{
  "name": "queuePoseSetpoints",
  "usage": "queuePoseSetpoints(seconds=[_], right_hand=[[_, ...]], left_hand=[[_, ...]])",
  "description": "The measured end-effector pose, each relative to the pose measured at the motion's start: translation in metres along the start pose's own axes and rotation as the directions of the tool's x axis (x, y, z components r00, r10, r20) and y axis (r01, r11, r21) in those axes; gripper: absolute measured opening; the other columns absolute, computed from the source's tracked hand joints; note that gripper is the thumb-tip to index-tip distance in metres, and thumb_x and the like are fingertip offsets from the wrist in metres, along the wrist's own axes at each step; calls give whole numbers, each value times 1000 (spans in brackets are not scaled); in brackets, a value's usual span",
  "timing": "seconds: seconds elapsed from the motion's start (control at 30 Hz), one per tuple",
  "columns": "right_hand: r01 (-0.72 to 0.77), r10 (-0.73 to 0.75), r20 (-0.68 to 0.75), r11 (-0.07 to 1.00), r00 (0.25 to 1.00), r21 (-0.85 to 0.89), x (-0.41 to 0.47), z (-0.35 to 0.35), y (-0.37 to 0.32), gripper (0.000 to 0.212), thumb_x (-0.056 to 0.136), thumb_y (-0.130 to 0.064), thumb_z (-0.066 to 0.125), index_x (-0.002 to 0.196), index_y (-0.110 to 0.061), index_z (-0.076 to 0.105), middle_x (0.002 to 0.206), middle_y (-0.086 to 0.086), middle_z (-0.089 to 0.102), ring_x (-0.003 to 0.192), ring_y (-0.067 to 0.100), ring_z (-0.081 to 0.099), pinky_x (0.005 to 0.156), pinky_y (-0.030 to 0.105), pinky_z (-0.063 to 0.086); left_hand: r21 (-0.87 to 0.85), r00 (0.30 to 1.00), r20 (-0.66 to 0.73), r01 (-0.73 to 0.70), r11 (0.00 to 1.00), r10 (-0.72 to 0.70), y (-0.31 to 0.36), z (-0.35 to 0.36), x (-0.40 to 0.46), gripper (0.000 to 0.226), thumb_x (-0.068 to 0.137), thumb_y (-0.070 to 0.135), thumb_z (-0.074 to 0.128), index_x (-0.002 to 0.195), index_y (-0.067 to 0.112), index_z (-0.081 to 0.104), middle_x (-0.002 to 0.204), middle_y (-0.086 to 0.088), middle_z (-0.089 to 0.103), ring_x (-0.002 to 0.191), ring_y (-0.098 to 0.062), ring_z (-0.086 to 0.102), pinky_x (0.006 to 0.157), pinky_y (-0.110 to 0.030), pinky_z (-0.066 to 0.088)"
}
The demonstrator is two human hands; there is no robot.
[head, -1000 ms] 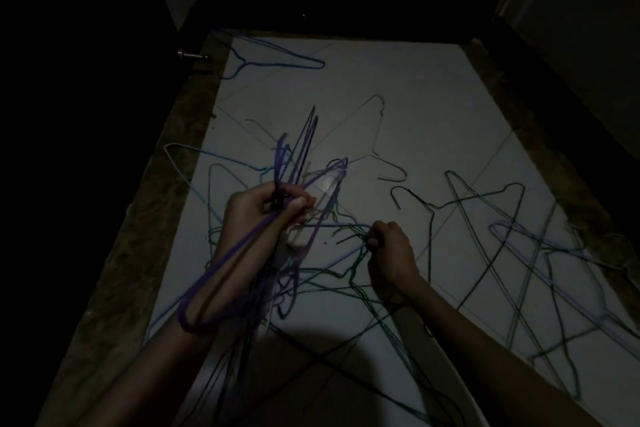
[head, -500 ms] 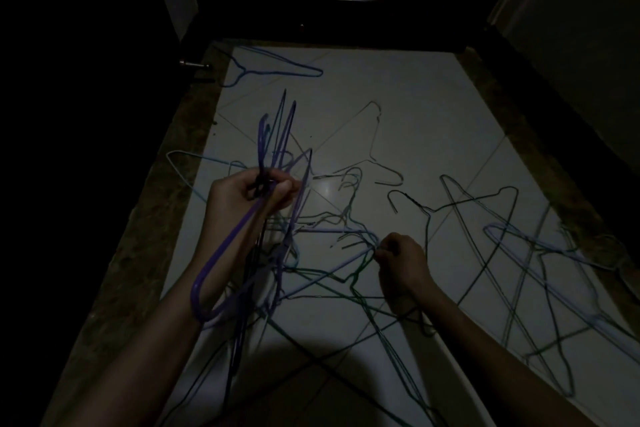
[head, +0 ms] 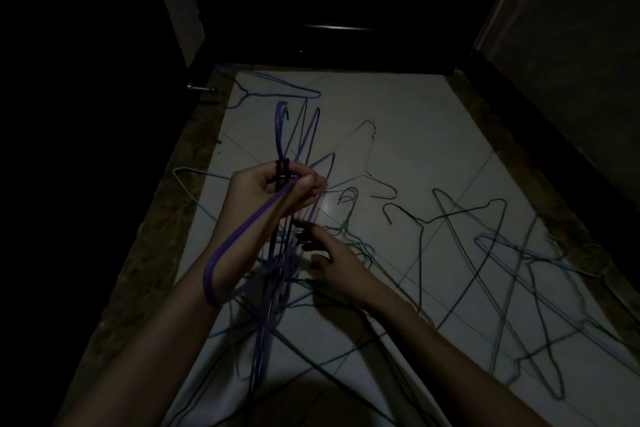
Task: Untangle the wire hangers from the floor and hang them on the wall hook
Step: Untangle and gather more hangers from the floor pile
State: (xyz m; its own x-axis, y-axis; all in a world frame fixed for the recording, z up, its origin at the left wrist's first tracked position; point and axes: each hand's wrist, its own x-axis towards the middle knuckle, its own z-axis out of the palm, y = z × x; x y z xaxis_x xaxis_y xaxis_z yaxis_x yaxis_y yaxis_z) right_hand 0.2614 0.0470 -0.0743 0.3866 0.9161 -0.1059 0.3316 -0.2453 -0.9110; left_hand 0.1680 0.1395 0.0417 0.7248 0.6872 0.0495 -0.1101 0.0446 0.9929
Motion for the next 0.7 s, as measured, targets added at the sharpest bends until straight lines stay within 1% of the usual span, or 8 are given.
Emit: queuePoseSetpoints(seconds=[0.1, 0.17, 0.23, 0.33, 0.43, 0.57, 0.63, 0.7], right_hand=[[0, -4, -89, 999, 996, -46, -1, 1, 1, 51, 85, 13, 44, 124, -19, 56, 119, -5, 56, 108, 8, 51, 90, 19, 43], [3, -13, -189, 999, 982, -52, -6, -4, 1, 34, 84, 7, 55, 109, -13, 65, 108, -1, 64, 99, 8, 57, 79, 15, 46], [13, -20, -282, 1000, 959, -28, -12, -13, 1, 22, 81, 4, 60, 94, -13, 69, 93, -2, 66, 85, 1, 59, 71, 15, 48], [36, -17, -361, 998, 932, 45, -21, -37, -9, 21, 79, 7, 60, 82, -12, 69, 83, 0, 68, 73, -5, 60, 69, 20, 51], [68, -33, -387, 995, 921, 76, -28, -63, -20, 24, 79, 11, 58, 81, -9, 71, 79, -3, 68, 68, -6, 62, 64, 9, 48], [113, -111, -455, 993, 883, -22, -35, -87, -27, 21, 76, 7, 66, 78, -13, 72, 80, 4, 66, 76, 12, 61, 68, 20, 49], [164, -171, -505, 985, 846, -59, -42, -99, -33, 21, 73, 8, 69, 80, -12, 70, 80, 2, 60, 75, 3, 58, 67, 13, 45], [213, -201, -563, 976, 802, -45, -48, -114, -39, 18, 71, 10, 69, 83, -3, 68, 79, 3, 58, 74, -6, 59, 67, 7, 44]], left_hand=[[-14, 1000, 13, 13, 1000, -13, 8, -2, -5, 7, 84, -2, 59, 86, 4, 63, 87, -9, 71, 83, -17, 71, 73, -22, 57], [-31, 1000, 16, 20, 999, -19, 13, -5, -7, 10, 85, -3, 58, 93, 0, 62, 95, -13, 69, 89, -19, 70, 78, -25, 57], [-61, 999, 29, 37, 997, -36, 17, -7, -8, 15, 85, -4, 57, 99, -3, 62, 100, -17, 69, 93, -23, 69, 80, -26, 57], [-80, 998, 51, 43, 996, -39, 26, -8, -5, 19, 83, -2, 60, 101, 4, 64, 96, -14, 72, 90, -21, 70, 75, -22, 56], [-108, 997, 65, 37, 993, -30, 34, -8, 5, 22, 85, -5, 55, 102, 7, 61, 92, -11, 71, 84, -17, 71, 75, -23, 57], [-1, 997, 76, 20, 1000, -20, 38, -13, 27, 27, 90, -2, 50, 116, 6, 55, 99, -11, 67, 91, -18, 69, 80, -25, 56], [-19, 996, 65, 58, 998, -57, 37, -18, 38, 23, 92, -4, 47, 113, 2, 56, 91, -10, 71, 84, -17, 71, 72, -23, 57], [-39, 993, 56, 103, 994, -101, 33, -23, 47, 19, 93, -7, 42, 102, 0, 58, 84, -10, 71, 77, -16, 72, 69, -21, 57]])
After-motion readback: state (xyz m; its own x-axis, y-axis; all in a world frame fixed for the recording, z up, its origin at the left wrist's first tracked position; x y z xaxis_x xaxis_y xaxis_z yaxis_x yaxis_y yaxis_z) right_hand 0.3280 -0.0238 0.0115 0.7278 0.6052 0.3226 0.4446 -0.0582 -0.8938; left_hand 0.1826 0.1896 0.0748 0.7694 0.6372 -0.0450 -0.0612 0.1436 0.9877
